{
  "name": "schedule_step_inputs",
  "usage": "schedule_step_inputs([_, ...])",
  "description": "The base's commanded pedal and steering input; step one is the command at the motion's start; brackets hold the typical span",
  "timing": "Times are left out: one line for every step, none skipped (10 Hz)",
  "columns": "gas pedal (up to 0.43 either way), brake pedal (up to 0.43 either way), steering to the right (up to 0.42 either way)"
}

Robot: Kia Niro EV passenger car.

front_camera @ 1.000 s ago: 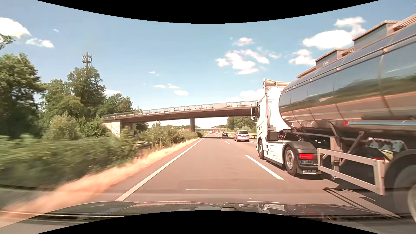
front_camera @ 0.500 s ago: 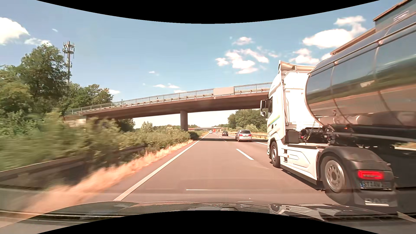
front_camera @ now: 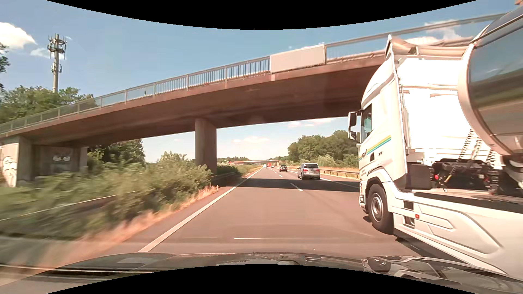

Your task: Follow the waypoints while adhering to traffic rules and regulations

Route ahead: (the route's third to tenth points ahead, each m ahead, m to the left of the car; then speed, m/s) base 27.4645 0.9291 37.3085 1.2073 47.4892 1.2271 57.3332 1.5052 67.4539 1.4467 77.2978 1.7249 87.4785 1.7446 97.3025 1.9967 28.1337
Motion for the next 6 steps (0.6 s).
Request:
schedule_step_inputs([0.098,0.0,-0.004])
schedule_step_inputs([0.098,0.0,-0.004])
schedule_step_inputs([0.098,0.0,-0.004])
schedule_step_inputs([0.098,0.0,-0.004])
schedule_step_inputs([0.098,0.0,-0.004])
schedule_step_inputs([0.098,0.0,-0.004])
